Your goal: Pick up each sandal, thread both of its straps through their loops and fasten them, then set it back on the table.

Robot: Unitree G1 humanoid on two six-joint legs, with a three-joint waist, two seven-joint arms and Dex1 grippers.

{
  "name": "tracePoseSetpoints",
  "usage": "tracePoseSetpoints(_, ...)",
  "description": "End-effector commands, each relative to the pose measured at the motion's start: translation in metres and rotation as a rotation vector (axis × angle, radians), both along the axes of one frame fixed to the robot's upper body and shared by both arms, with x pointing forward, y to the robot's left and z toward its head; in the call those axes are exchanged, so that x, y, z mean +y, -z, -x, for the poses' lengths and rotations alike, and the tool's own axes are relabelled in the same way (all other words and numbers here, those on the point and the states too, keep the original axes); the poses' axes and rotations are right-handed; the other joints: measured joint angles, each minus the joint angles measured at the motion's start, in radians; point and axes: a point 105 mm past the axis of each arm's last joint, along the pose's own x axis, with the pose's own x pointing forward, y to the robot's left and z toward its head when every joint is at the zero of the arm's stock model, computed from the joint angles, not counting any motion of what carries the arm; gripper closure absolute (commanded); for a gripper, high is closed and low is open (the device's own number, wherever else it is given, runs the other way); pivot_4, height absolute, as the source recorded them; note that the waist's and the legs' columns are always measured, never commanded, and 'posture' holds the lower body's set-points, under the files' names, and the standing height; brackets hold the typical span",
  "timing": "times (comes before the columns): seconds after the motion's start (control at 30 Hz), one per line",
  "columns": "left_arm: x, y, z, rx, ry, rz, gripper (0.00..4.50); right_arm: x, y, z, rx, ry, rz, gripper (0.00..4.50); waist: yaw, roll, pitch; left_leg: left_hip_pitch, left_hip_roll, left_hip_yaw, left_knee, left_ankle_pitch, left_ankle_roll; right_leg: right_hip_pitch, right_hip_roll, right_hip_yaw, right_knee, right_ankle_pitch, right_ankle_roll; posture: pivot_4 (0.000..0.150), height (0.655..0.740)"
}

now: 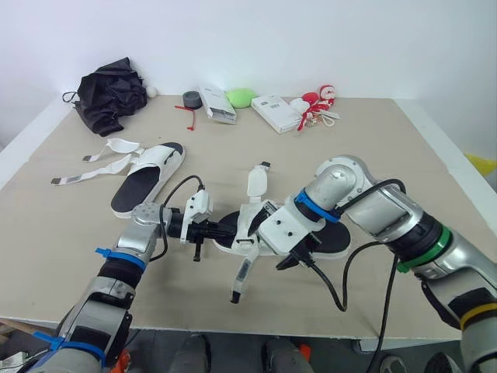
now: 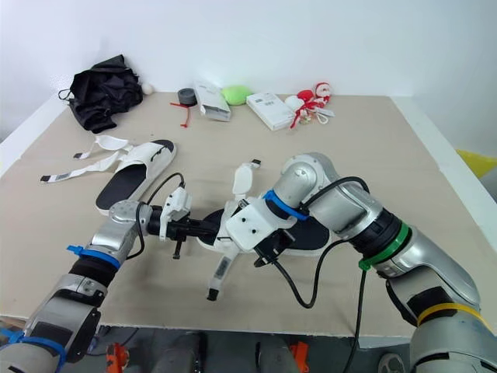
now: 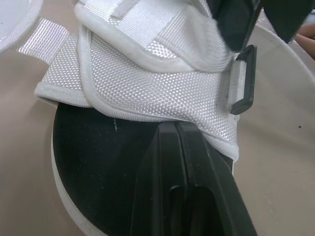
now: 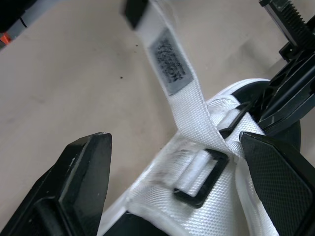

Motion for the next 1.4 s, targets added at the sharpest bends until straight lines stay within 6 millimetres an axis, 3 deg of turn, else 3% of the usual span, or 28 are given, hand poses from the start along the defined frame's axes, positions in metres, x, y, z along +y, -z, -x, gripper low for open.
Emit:
tracePoseSetpoints(0.03, 0.010, 0.050, 0.018, 0.169, -0.014, -0.145, 4.50, -0.006, -0.007, 0.001, -0.027, -0.038, 0.054, 0.06, 0.000, 0.000, 0.000, 0.000, 0.000, 0.000, 0.000, 0.000, 0.000, 0.000, 0.000, 0.000, 0.000, 0.000, 0.000, 0.150, 0.7380)
tracePoseSetpoints(0.33, 0.010, 0.052, 0.019, 0.175, -0.016, -0.145, 4.50, -0.032, 0.007, 0.014, -0.059, -0.106, 0.164, 0.06, 0.000, 0.000, 0.000, 0.000, 0.000, -0.001, -0.001, 0.000, 0.000, 0.000, 0.000, 0.000, 0.000, -0.001, 0.000, 0.150, 0.7380)
tracePoseSetpoints(0.5, 0.008, 0.052, 0.018, 0.177, -0.011, -0.146, 4.50, -0.036, 0.009, 0.009, -0.119, -0.114, 0.200, 0.06, 0.001, 0.000, 0.000, 0.000, -0.001, -0.001, -0.001, 0.000, 0.000, 0.001, -0.001, -0.001, 0.000, -0.002, 0.001, 0.150, 0.7380)
tracePoseSetpoints(0.67, 0.007, 0.053, 0.017, 0.178, -0.011, -0.147, 4.50, -0.033, -0.006, -0.005, -0.145, -0.051, 0.156, 0.06, 0.001, 0.000, 0.000, 0.001, -0.002, -0.001, 0.000, 0.000, 0.000, 0.002, -0.002, -0.001, 0.000, -0.002, 0.001, 0.150, 0.7380)
tracePoseSetpoints(0.87, 0.008, 0.054, 0.016, 0.179, -0.013, -0.148, 4.50, -0.045, -0.017, -0.008, -0.160, -0.023, 0.156, 0.06, 0.001, 0.000, 0.000, 0.002, -0.002, -0.001, 0.000, 0.000, 0.000, 0.002, -0.002, -0.001, 0.000, -0.001, 0.001, 0.150, 0.7380)
tracePoseSetpoints(1.0, 0.008, 0.055, 0.016, 0.182, -0.014, -0.150, 4.50, -0.035, -0.035, 0.000, -0.084, 0.024, 0.059, 0.06, 0.001, 0.001, 0.000, 0.002, -0.002, -0.001, -0.001, 0.000, 0.000, 0.002, -0.002, -0.001, 0.000, -0.001, 0.001, 0.150, 0.7380)
tracePoseSetpoints(1.17, 0.007, 0.056, 0.015, 0.184, -0.013, -0.153, 4.50, -0.014, -0.056, 0.024, 0.211, 0.123, -0.064, 0.06, 0.001, 0.001, -0.001, 0.002, -0.001, -0.001, 0.000, 0.000, 0.000, 0.002, -0.002, -0.001, 0.001, -0.001, 0.000, 0.150, 0.7380)
tracePoseSetpoints(1.3, 0.007, 0.056, 0.014, 0.184, -0.013, -0.152, 4.50, 0.003, -0.060, 0.015, 0.292, 0.251, -0.115, 0.06, 0.000, 0.001, -0.001, 0.006, -0.001, -0.001, 0.000, 0.000, 0.000, 0.002, -0.004, -0.002, 0.000, -0.004, -0.006, 0.150, 0.7380)
tracePoseSetpoints(1.4, 0.007, 0.056, 0.015, 0.185, -0.013, -0.152, 4.50, 0.020, -0.050, 0.003, 0.301, 0.369, -0.120, 0.06, 0.000, 0.002, -0.001, 0.006, -0.001, 0.000, 0.000, 0.001, 0.001, 0.001, -0.004, -0.003, 0.001, -0.003, -0.007, 0.150, 0.7380)
